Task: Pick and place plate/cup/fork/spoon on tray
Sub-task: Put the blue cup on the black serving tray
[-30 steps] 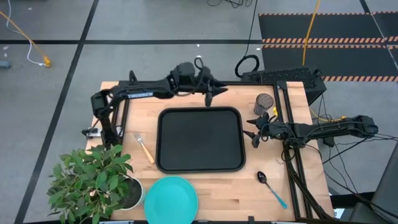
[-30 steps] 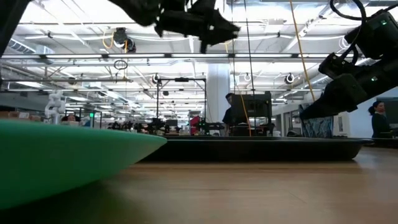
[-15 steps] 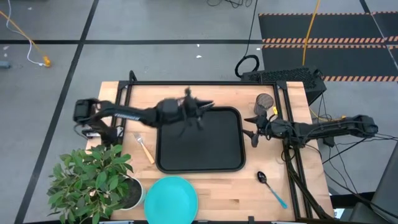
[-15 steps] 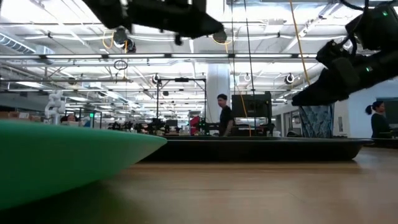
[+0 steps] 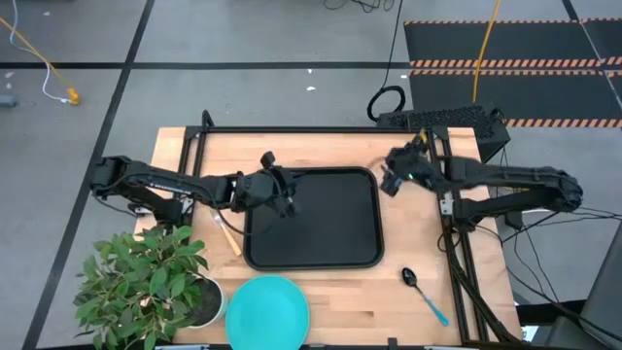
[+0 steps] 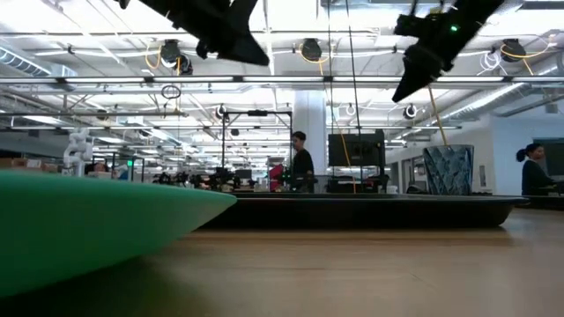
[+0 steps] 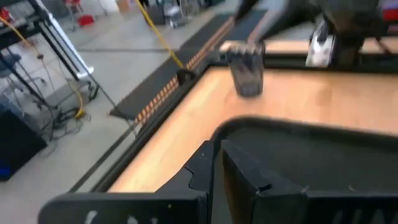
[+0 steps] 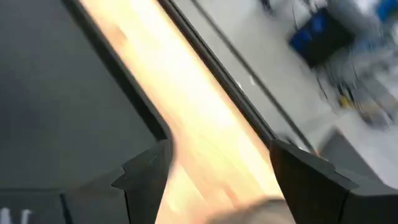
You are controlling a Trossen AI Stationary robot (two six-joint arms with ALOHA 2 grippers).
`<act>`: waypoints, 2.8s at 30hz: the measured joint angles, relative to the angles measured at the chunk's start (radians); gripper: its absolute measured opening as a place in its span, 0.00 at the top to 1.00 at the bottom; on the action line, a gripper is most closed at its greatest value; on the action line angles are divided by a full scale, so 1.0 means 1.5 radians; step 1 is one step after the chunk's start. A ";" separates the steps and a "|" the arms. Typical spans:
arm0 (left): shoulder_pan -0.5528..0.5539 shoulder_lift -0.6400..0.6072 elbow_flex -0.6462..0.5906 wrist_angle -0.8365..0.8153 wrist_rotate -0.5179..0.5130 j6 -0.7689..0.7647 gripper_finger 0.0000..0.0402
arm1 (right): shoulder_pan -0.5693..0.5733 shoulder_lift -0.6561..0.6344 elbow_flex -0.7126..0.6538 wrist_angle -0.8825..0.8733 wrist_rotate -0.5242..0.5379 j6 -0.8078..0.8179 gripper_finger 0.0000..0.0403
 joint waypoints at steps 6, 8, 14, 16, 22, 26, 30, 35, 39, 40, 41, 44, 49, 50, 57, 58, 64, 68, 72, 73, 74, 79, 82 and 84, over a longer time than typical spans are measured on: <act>0.002 -0.002 -0.050 0.005 0.000 0.010 0.92 | -0.166 0.075 0.077 -0.182 -0.146 0.025 0.39; 0.002 -0.009 -0.076 0.040 0.000 0.019 0.92 | -0.222 0.087 0.083 -0.205 -0.180 0.010 0.40; 0.003 -0.008 -0.125 0.130 0.004 0.019 0.92 | -0.331 0.100 0.095 -0.234 -0.283 -0.029 0.40; 0.004 -0.009 -0.128 0.143 0.010 0.021 0.92 | -0.345 0.100 0.095 -0.236 -0.276 -0.048 0.39; 0.012 -0.009 -0.129 0.148 0.019 0.016 0.92 | -0.372 0.106 0.085 -0.241 -0.279 -0.075 0.30; 0.011 -0.009 -0.129 0.157 0.019 0.017 0.92 | -0.373 0.137 0.068 -0.252 -0.279 -0.085 0.24; 0.011 -0.009 -0.129 0.156 0.019 0.017 0.92 | -0.372 0.179 0.065 -0.251 -0.279 -0.087 0.22; 0.011 -0.009 -0.129 0.148 0.019 0.018 0.92 | -0.372 0.201 0.065 -0.257 -0.278 -0.098 0.22; 0.011 -0.008 -0.129 0.140 0.019 0.018 0.92 | -0.373 0.190 0.071 -0.264 -0.277 -0.103 0.23; 0.011 -0.008 -0.129 0.140 0.019 0.016 0.92 | -0.374 0.183 0.072 -0.264 -0.276 -0.105 0.23; 0.011 -0.008 -0.129 0.140 0.019 0.014 0.92 | -0.374 0.175 0.074 -0.263 -0.275 -0.106 0.23; 0.011 -0.008 -0.129 0.140 0.019 0.011 0.92 | -0.374 0.151 0.074 -0.258 -0.273 -0.106 0.23; 0.011 -0.008 -0.129 0.140 0.019 0.009 0.92 | -0.374 0.128 0.074 -0.260 -0.276 -0.103 0.23; 0.011 -0.008 -0.129 0.140 0.019 0.009 0.92 | -0.375 0.128 0.074 -0.260 -0.275 -0.103 0.23; 0.010 -0.008 -0.129 0.135 0.019 0.006 0.92 | -0.387 0.151 0.074 -0.252 -0.275 -0.108 0.23; 0.010 -0.008 -0.129 0.134 0.019 0.006 0.92 | -0.390 0.157 0.074 -0.252 -0.275 -0.114 0.23; 0.010 -0.008 -0.129 0.123 0.019 0.004 0.92 | -0.412 0.180 0.039 -0.191 -0.275 -0.152 0.24; 0.010 -0.008 -0.129 0.123 0.019 0.004 0.92 | -0.420 0.194 0.018 -0.177 -0.264 -0.176 0.31; 0.010 -0.008 -0.129 0.123 0.019 0.004 0.92 | -0.419 0.206 0.014 -0.211 -0.192 -0.198 0.54; 0.010 -0.008 -0.129 0.123 0.019 0.004 0.92 | -0.419 0.206 0.014 -0.220 -0.181 -0.204 0.63; 0.010 -0.008 -0.129 0.123 0.019 0.004 0.92 | -0.419 0.206 0.014 -0.228 -0.173 -0.207 0.74; 0.010 -0.008 -0.129 0.123 0.019 0.004 0.92 | -0.419 0.186 0.016 -0.265 -0.173 -0.222 0.98; 0.010 -0.008 -0.129 0.123 0.019 0.003 0.92 | -0.409 0.164 0.028 -0.290 -0.179 -0.220 0.99; 0.010 -0.008 -0.129 0.124 0.019 0.002 0.92 | -0.397 0.146 0.046 -0.298 -0.194 -0.212 0.99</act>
